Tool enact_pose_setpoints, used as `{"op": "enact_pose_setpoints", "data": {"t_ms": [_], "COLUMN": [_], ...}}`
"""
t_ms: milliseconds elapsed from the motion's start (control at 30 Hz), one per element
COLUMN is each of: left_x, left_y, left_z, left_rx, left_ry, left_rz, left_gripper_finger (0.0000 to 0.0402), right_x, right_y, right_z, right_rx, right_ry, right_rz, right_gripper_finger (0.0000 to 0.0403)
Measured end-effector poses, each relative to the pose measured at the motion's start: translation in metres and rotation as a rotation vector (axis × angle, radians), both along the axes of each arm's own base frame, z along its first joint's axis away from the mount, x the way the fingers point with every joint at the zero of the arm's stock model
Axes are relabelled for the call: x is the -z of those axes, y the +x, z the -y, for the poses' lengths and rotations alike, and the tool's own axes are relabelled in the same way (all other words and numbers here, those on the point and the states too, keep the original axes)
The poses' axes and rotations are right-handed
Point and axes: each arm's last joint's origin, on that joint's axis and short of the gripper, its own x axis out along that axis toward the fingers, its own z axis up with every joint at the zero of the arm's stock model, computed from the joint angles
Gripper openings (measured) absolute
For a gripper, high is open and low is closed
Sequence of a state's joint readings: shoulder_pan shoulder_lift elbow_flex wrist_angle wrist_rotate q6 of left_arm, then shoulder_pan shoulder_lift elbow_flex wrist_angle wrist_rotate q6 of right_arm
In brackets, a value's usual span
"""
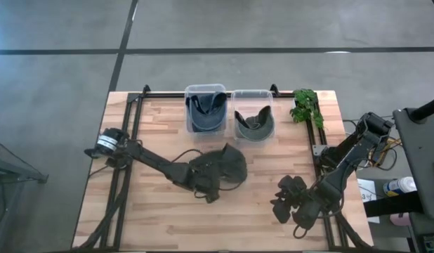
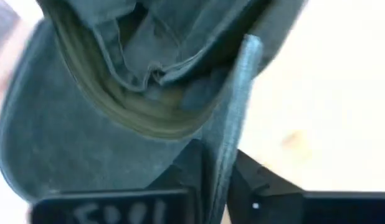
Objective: Pick & Place hat
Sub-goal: Put the black cap into the right transparent bin
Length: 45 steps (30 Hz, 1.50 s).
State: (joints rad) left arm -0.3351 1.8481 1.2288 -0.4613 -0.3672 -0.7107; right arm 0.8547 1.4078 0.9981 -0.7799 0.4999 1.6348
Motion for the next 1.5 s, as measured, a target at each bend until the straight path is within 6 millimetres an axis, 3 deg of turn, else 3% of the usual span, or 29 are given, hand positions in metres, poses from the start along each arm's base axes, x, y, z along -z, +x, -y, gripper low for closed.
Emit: {"op": "enact_pose_setpoints", "data": {"t_ms": [167,300,467,700,867,1033,1233,1500], "left_x": [-0.031,-0.052,-0.065,-0.053,-0.049,-0.050,-0.033,-0.001], "left_y": [0.025,0.039,0.045,0.043,0.038,0.042,0.043,0.031], "left_z": [0.009,0.014,0.016,0.019,0.019,0.007,-0.017,-0.034], "left_rx": [-0.189,-0.198,-0.139,-0.074,0.232,0.450,0.523,0.518], "left_ry": [-0.293,-0.382,-0.349,-0.313,0.008,0.298,0.236,0.218], "left_rz": [0.278,0.485,0.540,0.435,0.318,0.264,0.201,0.125], "left_gripper_finger": [0.0010,0.0039,0.0079,0.0104,0.0105,0.0105,0.0105,0.0105], "right_x": [0.000,0.000,-0.001,-0.003,0.000,0.026,0.057,0.072], "right_y": [0.000,0.000,-0.002,-0.010,-0.011,0.001,0.013,0.042], "right_z": [0.000,0.000,-0.004,-0.018,-0.043,-0.064,-0.072,-0.063], "right_rx": [-0.004,0.000,0.055,0.184,0.231,0.297,0.420,0.514], "right_ry": [-0.002,0.005,0.073,0.273,0.464,0.512,0.517,0.504], "right_rz": [0.000,0.000,0.010,0.037,0.094,0.102,0.094,0.207], "right_gripper_finger": [0.0171,0.0171,0.0171,0.0171,0.0171,0.0171,0.0171,0.0171]}}
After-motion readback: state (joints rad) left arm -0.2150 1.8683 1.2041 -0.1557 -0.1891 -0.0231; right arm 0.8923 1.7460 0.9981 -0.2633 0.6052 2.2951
